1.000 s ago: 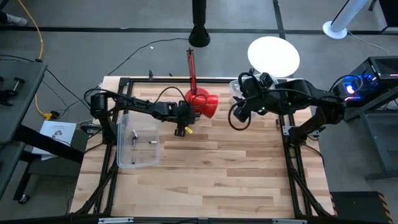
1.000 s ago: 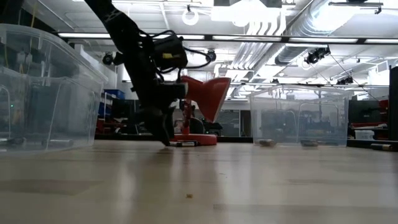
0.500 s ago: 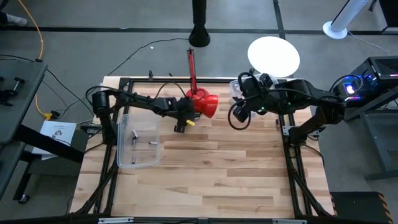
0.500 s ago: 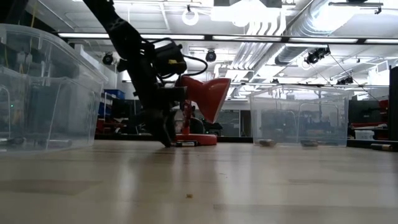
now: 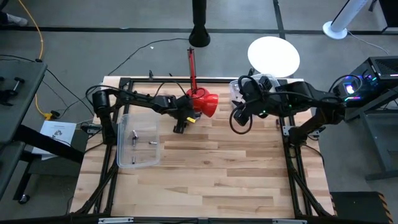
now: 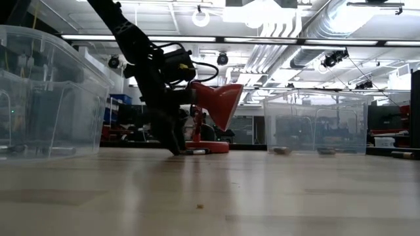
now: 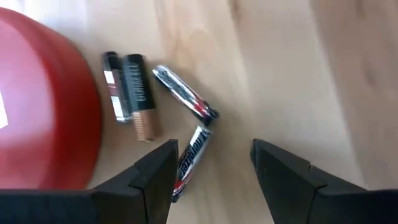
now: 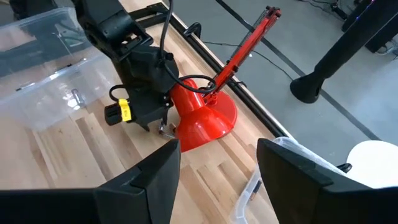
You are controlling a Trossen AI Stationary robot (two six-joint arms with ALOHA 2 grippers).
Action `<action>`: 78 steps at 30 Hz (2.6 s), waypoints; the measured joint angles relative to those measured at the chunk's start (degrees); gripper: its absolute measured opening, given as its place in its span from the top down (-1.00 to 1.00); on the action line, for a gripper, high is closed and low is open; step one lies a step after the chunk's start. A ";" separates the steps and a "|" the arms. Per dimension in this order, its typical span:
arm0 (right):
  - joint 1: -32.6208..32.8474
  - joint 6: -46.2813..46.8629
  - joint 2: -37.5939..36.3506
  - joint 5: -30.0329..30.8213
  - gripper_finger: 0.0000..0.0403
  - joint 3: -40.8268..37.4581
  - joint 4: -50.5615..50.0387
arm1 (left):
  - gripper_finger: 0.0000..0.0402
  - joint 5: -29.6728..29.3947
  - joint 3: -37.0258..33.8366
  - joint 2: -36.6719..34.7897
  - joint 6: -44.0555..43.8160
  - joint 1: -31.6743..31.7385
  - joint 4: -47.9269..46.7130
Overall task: Sort batteries
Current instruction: Put the silver battery into the bottom transparent bin
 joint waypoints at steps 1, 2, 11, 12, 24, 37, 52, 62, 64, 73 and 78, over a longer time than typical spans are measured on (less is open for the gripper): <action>0.11 0.35 0.00 -0.02 -0.02 0.00 0.00 | 0.01 0.63 -0.02 0.00 -0.45 0.00 -0.52; 0.38 0.52 0.00 -0.02 -0.02 0.00 -0.02 | 0.01 1.18 -0.04 0.00 -0.70 -0.01 -1.22; 1.88 1.46 0.00 0.19 -0.02 0.00 -0.13 | 0.01 0.63 -0.02 -0.28 -1.59 -1.02 -5.35; 1.88 1.53 0.00 0.19 -0.02 0.00 -0.14 | 0.01 -0.58 -0.02 -0.28 -1.52 -1.18 -5.44; 1.88 2.94 0.00 0.00 -0.02 0.00 -0.50 | 0.01 -7.38 0.13 -0.81 10.09 -1.47 -9.13; 1.88 3.95 0.00 -0.02 -0.02 0.00 -0.48 | 0.25 -8.64 0.16 -1.03 20.86 -1.21 -11.59; 1.92 6.24 0.00 -1.91 -0.02 0.00 -0.44 | 0.93 -8.87 0.11 -0.69 21.13 -1.96 -11.08; 1.92 5.24 0.00 -0.75 -0.02 0.00 -0.57 | 0.98 -4.85 3.82 -5.81 8.56 -4.88 -14.29; 1.92 4.95 0.00 -0.72 -0.02 0.00 -0.56 | 0.99 -3.45 4.06 -7.36 6.99 -4.73 -15.12; 1.92 4.36 0.02 -0.09 -0.02 0.00 -0.43 | 1.00 5.17 4.22 -13.31 2.11 -5.33 -18.30; 1.92 3.33 0.00 0.22 -0.02 0.00 -0.05 | 0.99 6.29 4.24 -18.92 -0.86 -7.17 -19.57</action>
